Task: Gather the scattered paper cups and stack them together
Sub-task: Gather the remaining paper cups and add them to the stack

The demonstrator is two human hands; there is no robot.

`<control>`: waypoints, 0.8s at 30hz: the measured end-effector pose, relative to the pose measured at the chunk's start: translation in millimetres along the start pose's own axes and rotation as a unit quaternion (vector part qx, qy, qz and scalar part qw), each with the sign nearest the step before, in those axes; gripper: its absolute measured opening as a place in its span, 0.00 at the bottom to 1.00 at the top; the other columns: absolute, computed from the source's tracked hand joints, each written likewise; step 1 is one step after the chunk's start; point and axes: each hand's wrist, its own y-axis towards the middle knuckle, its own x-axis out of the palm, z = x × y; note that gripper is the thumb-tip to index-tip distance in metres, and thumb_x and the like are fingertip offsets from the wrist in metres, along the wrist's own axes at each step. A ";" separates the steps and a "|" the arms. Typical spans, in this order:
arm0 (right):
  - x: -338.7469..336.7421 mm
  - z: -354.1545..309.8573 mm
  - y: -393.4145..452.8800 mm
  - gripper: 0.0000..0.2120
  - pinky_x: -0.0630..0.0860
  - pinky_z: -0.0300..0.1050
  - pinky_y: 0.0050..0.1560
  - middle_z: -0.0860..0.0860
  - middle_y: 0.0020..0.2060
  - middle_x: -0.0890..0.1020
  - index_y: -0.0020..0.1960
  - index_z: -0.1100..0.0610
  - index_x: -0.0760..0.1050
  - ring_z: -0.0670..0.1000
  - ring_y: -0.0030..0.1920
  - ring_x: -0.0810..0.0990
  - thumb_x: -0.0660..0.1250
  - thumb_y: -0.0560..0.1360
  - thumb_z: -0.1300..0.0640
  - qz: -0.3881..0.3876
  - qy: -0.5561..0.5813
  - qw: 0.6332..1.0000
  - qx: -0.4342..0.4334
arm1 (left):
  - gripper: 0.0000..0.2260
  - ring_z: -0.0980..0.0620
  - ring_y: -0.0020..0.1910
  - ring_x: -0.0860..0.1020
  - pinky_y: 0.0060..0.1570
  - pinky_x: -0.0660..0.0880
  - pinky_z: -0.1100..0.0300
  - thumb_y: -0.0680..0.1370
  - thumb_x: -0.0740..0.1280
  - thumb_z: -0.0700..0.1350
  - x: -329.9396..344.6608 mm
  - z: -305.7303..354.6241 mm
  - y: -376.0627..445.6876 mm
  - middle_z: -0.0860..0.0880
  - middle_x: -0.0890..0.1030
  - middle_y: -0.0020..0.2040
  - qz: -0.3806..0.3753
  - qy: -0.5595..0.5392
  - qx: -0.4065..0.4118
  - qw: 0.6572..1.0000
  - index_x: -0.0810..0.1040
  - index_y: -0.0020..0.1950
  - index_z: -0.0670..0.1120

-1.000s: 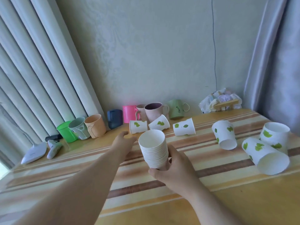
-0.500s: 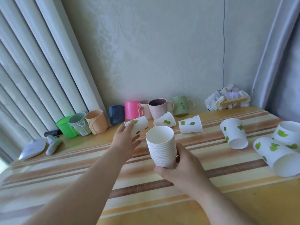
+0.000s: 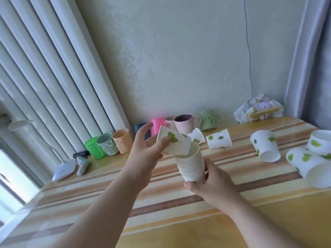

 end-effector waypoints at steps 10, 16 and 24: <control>-0.9 0.6 1.2 0.28 0.84 0.51 0.52 0.38 0.49 0.85 0.62 0.37 0.75 0.42 0.50 0.85 0.78 0.66 0.36 -0.004 0.000 1.000 0.000 | 0.53 0.51 0.72 0.78 0.64 0.81 0.51 0.61 0.87 0.62 10.5 -27.2 -6.5 0.54 0.77 0.74 -0.093 0.118 0.043 0.988 0.63 0.80 0.65; -1.5 -5.2 -1.4 0.29 0.84 0.49 0.50 0.38 0.48 0.86 0.62 0.37 0.76 0.41 0.49 0.85 0.78 0.64 0.30 0.001 0.001 1.000 0.008 | 0.42 0.47 0.70 0.81 0.62 0.82 0.40 0.65 0.86 0.60 15.3 -77.8 -35.9 0.48 0.83 0.71 -0.122 0.045 -0.022 0.991 0.73 0.76 0.60; 1.0 -13.3 -3.5 0.27 0.85 0.50 0.49 0.34 0.47 0.86 0.59 0.35 0.76 0.39 0.45 0.86 0.76 0.62 0.34 -0.052 -0.035 0.998 0.005 | 0.44 0.58 0.65 0.83 0.56 0.85 0.55 0.72 0.79 0.59 36.8 -79.9 -47.9 0.60 0.80 0.70 0.026 0.005 0.049 0.998 0.59 0.82 0.67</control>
